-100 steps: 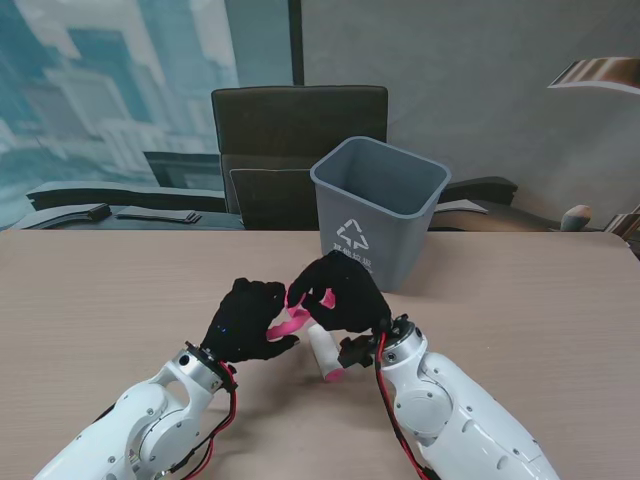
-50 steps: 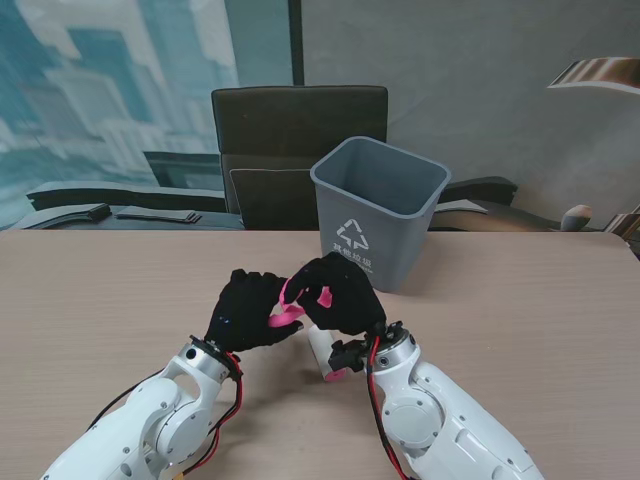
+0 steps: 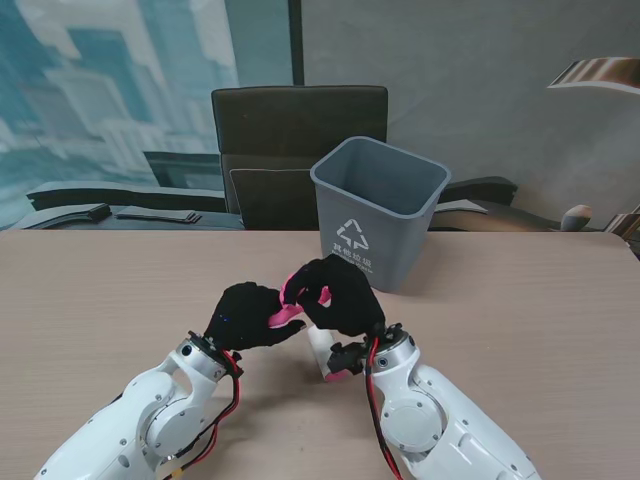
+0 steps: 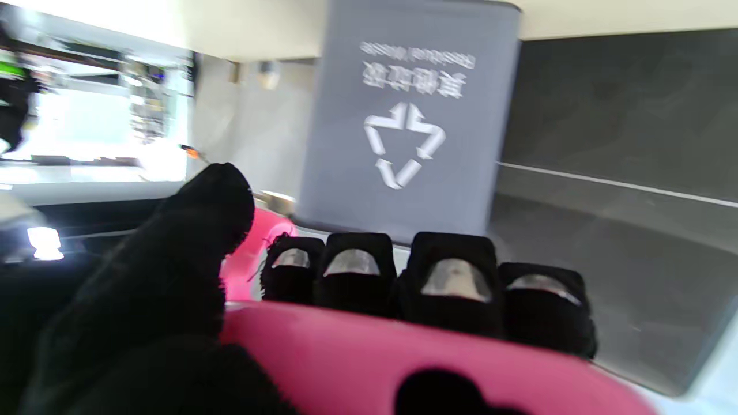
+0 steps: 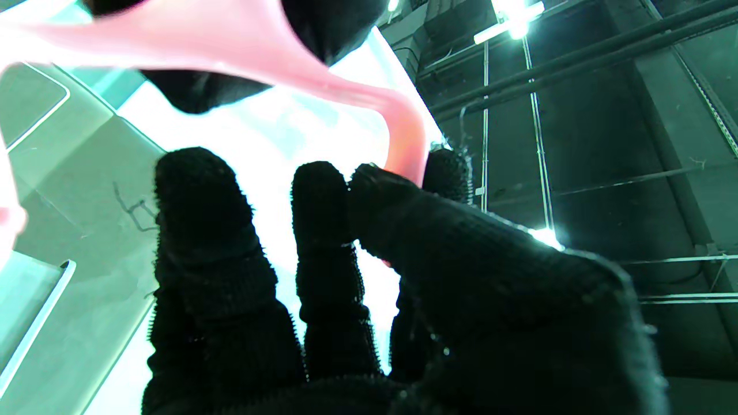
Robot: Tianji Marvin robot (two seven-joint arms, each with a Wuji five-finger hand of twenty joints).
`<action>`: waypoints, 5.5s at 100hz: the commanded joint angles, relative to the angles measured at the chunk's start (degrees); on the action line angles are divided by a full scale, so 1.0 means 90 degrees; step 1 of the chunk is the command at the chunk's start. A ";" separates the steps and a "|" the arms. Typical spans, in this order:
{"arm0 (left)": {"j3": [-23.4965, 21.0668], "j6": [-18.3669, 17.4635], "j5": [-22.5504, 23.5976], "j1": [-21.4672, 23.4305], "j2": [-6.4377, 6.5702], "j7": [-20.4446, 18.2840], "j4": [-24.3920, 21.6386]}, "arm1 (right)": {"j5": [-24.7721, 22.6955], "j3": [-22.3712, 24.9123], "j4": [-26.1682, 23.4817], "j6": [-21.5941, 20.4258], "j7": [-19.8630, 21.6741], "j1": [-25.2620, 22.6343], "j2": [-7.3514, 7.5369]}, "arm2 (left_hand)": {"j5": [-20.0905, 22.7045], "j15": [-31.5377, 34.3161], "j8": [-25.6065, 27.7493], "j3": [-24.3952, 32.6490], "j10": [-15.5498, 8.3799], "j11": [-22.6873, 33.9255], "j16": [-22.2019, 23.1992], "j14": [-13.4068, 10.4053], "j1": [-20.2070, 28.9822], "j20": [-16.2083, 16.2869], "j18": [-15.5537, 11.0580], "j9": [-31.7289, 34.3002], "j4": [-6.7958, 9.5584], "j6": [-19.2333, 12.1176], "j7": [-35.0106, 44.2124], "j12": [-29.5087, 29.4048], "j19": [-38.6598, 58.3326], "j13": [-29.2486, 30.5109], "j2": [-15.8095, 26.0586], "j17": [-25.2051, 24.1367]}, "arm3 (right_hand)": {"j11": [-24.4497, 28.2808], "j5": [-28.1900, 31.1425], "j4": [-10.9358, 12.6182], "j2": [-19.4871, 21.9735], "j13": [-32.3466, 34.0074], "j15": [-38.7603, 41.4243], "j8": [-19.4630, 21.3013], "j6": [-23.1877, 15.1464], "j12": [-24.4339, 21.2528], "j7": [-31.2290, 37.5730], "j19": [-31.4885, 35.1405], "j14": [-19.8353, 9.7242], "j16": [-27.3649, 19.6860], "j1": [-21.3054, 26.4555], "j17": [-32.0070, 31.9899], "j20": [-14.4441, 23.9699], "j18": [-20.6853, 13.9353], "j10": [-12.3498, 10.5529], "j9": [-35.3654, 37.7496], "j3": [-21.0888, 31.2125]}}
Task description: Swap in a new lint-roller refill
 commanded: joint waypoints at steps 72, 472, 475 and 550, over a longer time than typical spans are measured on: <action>-0.0540 -0.1824 -0.0057 0.0058 0.0211 -0.1084 -0.0118 | -0.0045 0.0719 -0.0322 -0.0324 0.1002 -0.0244 0.0317 | 0.0892 0.2198 0.0597 -0.0935 -0.0383 0.1054 -0.0386 -0.0091 0.0122 -0.0697 -0.0360 0.0844 0.0087 -0.0442 0.0988 0.0245 0.2153 0.0427 0.1381 0.1213 | -0.0648 -0.1882 0.0444 0.0947 -0.1799 -0.1928 0.0545 0.0920 -0.0680 -0.2329 0.0108 -0.2055 -0.0625 -0.1659 -0.0803 0.0128 -0.0565 0.0163 -0.2217 -0.1641; -0.1672 -0.2045 0.0104 0.0888 0.0308 -0.1792 -0.0741 | -0.3695 -0.0197 0.2292 -0.1120 0.0683 0.1559 0.1443 | 0.1132 0.2349 0.0544 -0.0213 -0.0285 0.1275 -0.0465 -0.0046 -0.0141 -0.0596 -0.0294 0.0839 0.0455 -0.0372 0.1020 0.0117 0.2092 0.0422 0.0947 0.1209 | -0.0576 -0.0086 -0.0556 0.1337 -0.2590 -0.2168 0.0184 0.0650 -0.0323 0.0510 0.0247 -0.2635 -0.1277 -0.0694 -0.1515 -0.0231 -0.0763 -0.1054 -0.1482 -0.1641; -0.1669 -0.2032 0.0104 0.0886 0.0307 -0.1786 -0.0739 | -0.3753 0.0073 0.2082 -0.1117 0.0713 0.1348 0.1451 | 0.1132 0.2348 0.0544 -0.0214 -0.0285 0.1274 -0.0465 -0.0046 -0.0143 -0.0598 -0.0294 0.0839 0.0454 -0.0373 0.1020 0.0116 0.2092 0.0422 0.0954 0.1209 | -0.0569 -0.0076 -0.0550 0.1326 -0.2536 -0.2159 0.0188 0.0672 -0.0308 0.0510 0.0260 -0.2640 -0.1267 -0.0689 -0.1474 -0.0226 -0.0768 -0.1035 -0.1461 -0.1624; -0.1478 -0.1949 -0.0951 0.0804 0.0163 -0.2072 -0.0695 | -0.0794 0.1076 0.0362 -0.0178 0.1138 0.0062 0.0547 | 0.1064 0.2291 0.0554 -0.0281 -0.0297 0.1222 -0.0469 -0.0052 -0.0122 -0.0687 -0.0287 0.0840 0.0448 -0.0397 0.1028 0.0117 0.2065 0.0423 0.1017 0.1201 | -0.0573 0.0008 -0.0634 0.1261 -0.2060 -0.2077 0.0221 0.0855 -0.0238 0.0571 0.0348 -0.2476 -0.1089 -0.0611 -0.1136 -0.0117 -0.0884 -0.0868 -0.1302 -0.1507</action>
